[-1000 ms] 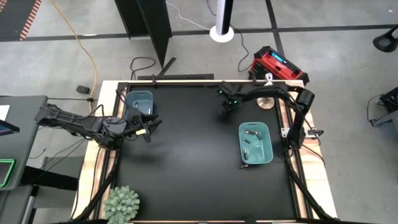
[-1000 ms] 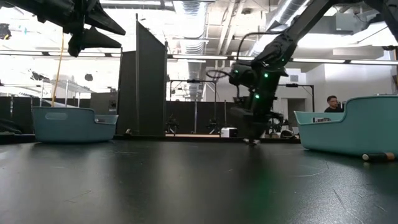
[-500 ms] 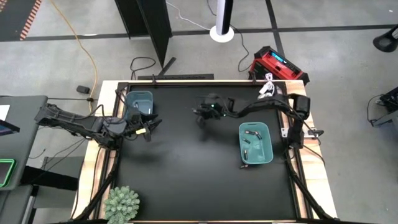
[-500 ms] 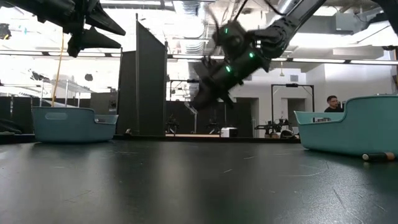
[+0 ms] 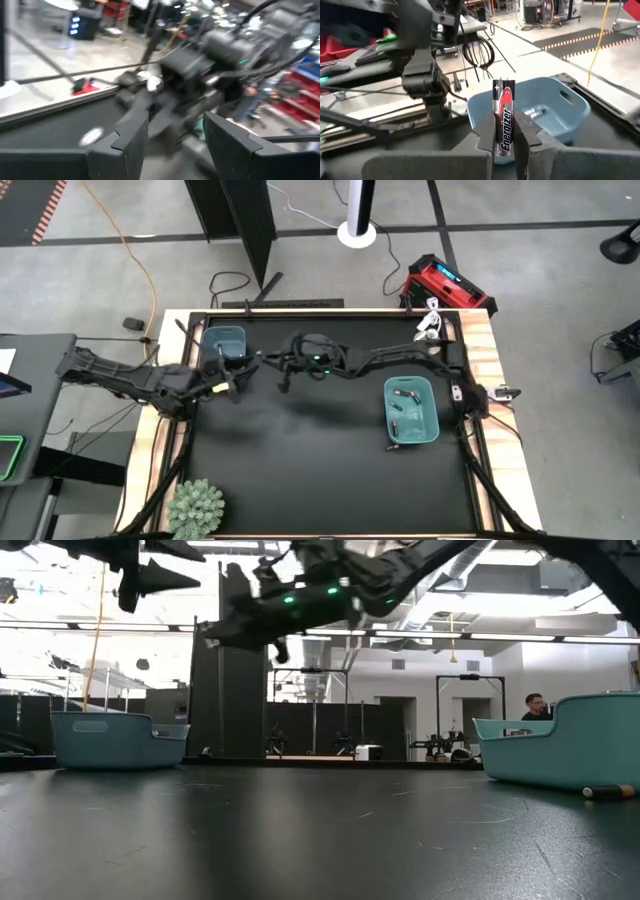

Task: Sort batteries
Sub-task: Put the silver battery into the blue bin, then put the brown battery into the green bin

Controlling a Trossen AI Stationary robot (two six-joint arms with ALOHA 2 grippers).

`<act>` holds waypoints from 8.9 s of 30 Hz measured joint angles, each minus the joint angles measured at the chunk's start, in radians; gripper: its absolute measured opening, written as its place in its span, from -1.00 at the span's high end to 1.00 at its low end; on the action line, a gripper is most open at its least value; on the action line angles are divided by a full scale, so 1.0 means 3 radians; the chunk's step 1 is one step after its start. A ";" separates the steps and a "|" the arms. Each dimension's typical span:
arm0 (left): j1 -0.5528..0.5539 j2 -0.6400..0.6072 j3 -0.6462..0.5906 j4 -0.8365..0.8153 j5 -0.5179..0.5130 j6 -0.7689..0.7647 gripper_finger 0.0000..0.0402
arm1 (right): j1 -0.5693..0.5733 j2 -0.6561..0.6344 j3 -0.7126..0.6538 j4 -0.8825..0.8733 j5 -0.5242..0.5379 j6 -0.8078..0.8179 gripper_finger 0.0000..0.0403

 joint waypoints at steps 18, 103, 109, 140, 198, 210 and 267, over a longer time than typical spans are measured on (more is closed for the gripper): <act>-0.0001 -0.0459 0.0147 0.0136 0.0394 0.0439 0.08 | 0.0059 0.1685 0.2340 -0.0751 -0.0005 0.0027 0.77; -0.0002 -0.0722 0.0142 0.0489 0.1628 0.0925 0.08 | 0.0249 0.0610 0.2605 -0.1985 -0.0510 -0.1283 0.12; -0.0003 -0.0722 0.0142 0.0435 0.1662 0.0921 0.08 | 0.0207 0.0264 0.2121 -0.1708 -0.0420 -0.1365 0.20; 0.0000 0.0295 0.0036 0.0689 0.1248 0.0762 0.08 | 0.1235 -0.3388 -0.2129 -0.2250 0.0726 -0.0626 0.25; -0.0005 0.1194 0.0037 0.1399 0.1258 0.0587 0.08 | 0.2190 -0.0283 -0.0672 -0.5351 0.0410 -0.0092 0.20; -0.0005 0.1194 0.0037 0.1400 0.1257 0.0590 0.08 | 0.2191 -0.0280 -0.0682 -0.5181 0.0251 -0.0187 0.63; -0.0006 0.1193 0.0039 0.1401 0.1337 0.0539 0.08 | 0.3553 -0.1266 -0.1317 -0.4640 0.0239 0.3195 -0.08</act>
